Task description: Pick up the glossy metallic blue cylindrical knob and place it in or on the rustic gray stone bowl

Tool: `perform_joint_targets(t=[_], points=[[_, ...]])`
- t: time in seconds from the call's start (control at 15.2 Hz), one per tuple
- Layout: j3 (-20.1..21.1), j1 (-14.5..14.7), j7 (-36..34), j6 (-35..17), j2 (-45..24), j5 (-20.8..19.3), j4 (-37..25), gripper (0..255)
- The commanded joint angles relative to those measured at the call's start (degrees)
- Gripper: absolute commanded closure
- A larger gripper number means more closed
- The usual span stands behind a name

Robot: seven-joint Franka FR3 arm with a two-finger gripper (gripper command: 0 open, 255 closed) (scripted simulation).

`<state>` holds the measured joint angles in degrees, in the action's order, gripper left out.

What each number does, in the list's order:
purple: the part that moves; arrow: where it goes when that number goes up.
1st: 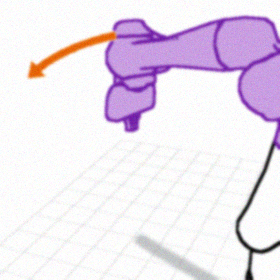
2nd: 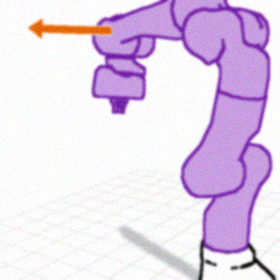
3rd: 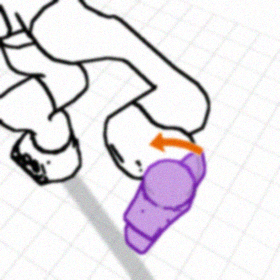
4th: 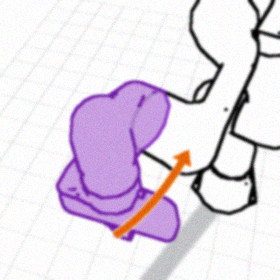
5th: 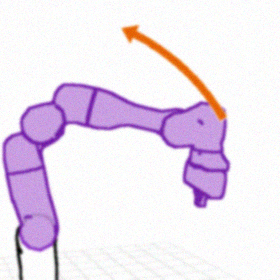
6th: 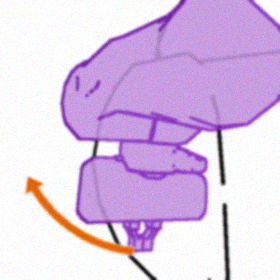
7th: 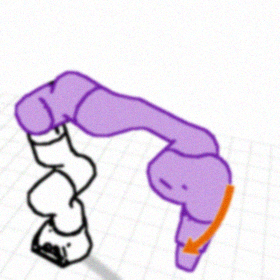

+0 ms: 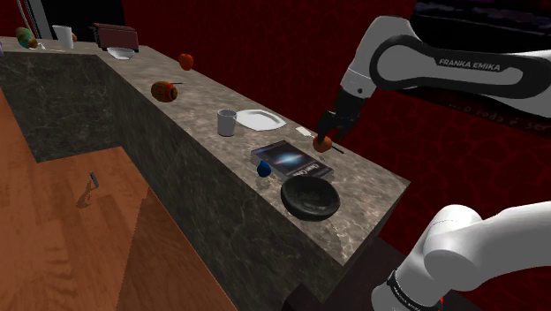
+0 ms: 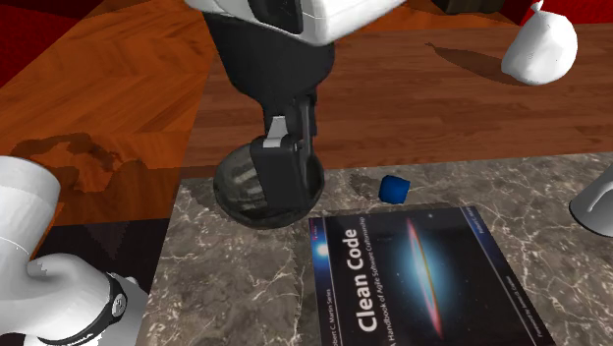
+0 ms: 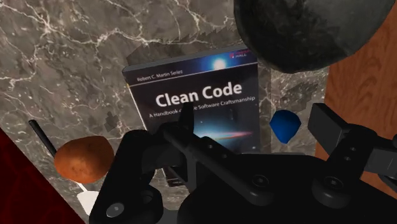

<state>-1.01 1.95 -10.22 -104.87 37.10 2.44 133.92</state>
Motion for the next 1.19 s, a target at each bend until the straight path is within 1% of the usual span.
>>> perform_joint_targets(t=[0.0,0.46,0.92,0.99,1.12], points=[[1.26,0.31,-2.19,-2.58,-3.63,0.84,-0.56,0],[4.50,0.98,-8.62,-10.39,-17.82,2.61,-5.13,0],[6.75,1.71,-14.82,-15.77,-33.10,2.97,-13.31,0],[6.86,1.81,-15.33,-16.08,-34.39,2.94,-14.14,0],[6.92,1.88,-15.34,-17.57,-35.02,2.94,-13.29,0]])
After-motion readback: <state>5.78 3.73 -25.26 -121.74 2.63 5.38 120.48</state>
